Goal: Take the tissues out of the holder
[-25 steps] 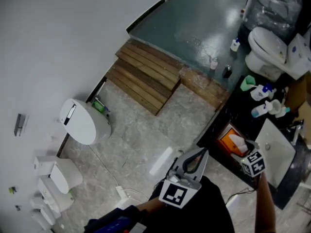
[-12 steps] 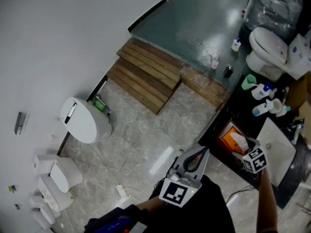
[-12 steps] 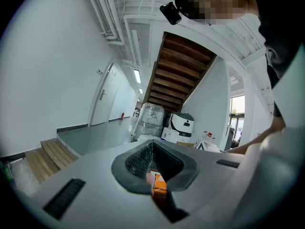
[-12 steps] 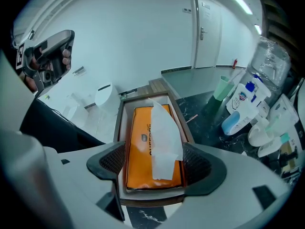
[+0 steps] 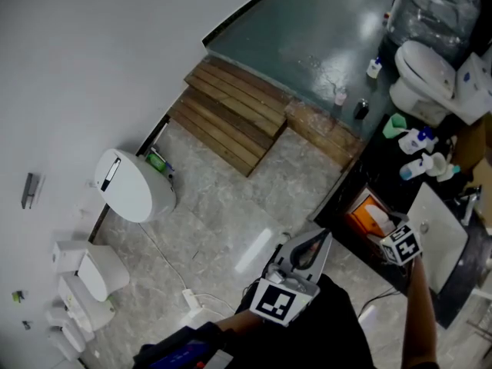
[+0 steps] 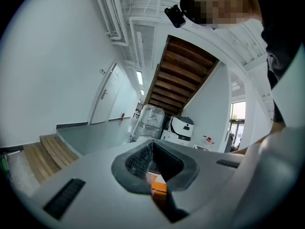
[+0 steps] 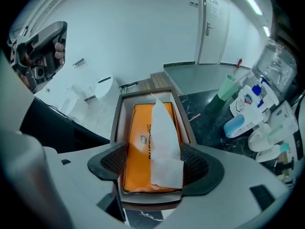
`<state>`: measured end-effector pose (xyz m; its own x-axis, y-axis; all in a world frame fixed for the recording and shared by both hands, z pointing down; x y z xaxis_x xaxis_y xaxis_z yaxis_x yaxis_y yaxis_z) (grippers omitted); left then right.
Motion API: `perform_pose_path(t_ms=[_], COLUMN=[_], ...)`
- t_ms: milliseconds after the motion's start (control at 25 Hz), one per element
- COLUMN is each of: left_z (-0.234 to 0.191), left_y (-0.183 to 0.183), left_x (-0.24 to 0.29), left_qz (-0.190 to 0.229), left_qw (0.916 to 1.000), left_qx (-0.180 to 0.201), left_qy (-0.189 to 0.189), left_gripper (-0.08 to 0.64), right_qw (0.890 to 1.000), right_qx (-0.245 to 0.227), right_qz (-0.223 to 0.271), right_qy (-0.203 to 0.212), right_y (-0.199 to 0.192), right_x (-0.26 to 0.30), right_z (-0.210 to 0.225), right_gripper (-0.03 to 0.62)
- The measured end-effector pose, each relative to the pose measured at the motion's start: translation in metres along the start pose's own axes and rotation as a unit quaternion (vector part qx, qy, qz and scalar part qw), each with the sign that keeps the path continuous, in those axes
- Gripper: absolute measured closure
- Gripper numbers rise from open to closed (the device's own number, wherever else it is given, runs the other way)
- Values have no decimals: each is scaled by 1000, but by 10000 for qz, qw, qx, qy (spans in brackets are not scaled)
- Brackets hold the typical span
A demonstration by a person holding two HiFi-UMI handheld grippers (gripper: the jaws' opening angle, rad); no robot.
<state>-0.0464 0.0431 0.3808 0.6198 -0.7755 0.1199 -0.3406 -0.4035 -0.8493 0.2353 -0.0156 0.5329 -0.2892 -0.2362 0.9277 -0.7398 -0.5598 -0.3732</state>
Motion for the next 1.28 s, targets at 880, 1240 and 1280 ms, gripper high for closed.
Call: perform_pose_path(t_ms=[880, 1240, 1280], left_z=[-5, -14, -14], left_y=[1, -1, -1], left_x=[-2, -1, 0], left_qz=[29, -30, -34], left_qw=[9998, 9995, 9995], left_qx=[-162, -284, -281], left_qy=[-106, -95, -107], left_gripper=[563, 563, 563], right_qw=[9978, 9966, 9969], right_qx=[-167, -247, -265], right_qz=[-643, -783, -743], right_qy=[19, -45, -28], right_y=[17, 17, 17], right_x=[10, 17, 17], right_z=[-5, -7, -7], right_gripper=[258, 273, 275])
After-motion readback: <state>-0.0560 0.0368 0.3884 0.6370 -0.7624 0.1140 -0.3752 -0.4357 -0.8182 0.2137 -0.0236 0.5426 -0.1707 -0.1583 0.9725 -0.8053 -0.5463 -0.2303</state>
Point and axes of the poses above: the fingertips, and each gripper's own axes: x forward along the fingers, z to its right, y out of its top, the point moved 9 cm from there along -x, backward along the fingers, and after that the axes turned 11 degrees about -x, right-handed, at the moved point
